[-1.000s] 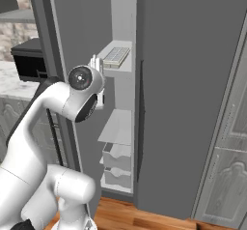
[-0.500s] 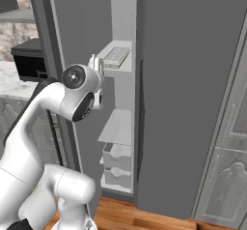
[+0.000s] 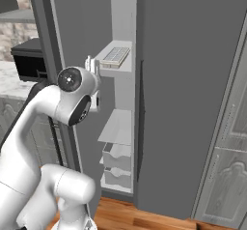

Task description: The ice cube tray has been filled with water. Take the tray and place it in the freezer to make ice. Close the freezer door after placing the tray.

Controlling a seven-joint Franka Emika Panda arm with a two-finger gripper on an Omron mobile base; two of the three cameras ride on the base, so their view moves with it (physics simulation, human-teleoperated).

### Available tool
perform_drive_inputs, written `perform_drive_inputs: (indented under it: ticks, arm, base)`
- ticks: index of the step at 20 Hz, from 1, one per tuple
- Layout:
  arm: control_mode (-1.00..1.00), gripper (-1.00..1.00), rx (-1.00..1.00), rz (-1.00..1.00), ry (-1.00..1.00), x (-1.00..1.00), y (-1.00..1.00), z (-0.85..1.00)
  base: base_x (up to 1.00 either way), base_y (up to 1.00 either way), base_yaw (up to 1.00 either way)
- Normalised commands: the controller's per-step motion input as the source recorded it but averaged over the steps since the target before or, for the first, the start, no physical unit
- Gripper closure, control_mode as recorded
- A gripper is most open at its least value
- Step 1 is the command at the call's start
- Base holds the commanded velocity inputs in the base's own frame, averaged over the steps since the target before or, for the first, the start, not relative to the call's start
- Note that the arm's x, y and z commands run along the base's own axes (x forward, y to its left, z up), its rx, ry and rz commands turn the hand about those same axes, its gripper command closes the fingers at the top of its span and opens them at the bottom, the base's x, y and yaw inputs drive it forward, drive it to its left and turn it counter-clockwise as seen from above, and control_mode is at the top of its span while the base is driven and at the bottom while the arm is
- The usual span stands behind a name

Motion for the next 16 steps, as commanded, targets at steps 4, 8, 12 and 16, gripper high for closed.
perform_drive_inputs:
  ticks: [4,8,12,16]
  arm:
    - [-1.00,-1.00,-0.17,0.16,-0.02,-0.57,0.21,0.00]
    - [-1.00,-1.00,-0.21,0.30,-0.07,-0.54,0.06,0.00]
    - [-1.00,-1.00,-0.29,0.26,-0.02,-0.54,0.02,0.00]
    - [-1.00,-1.00,-0.39,0.19,0.02,-0.48,0.15,0.02]
  base:
    - [0.00,0.00,0.00]
    - [0.00,0.00,0.00]
    - [0.00,0.00,0.00]
    - [0.00,0.00,0.00]
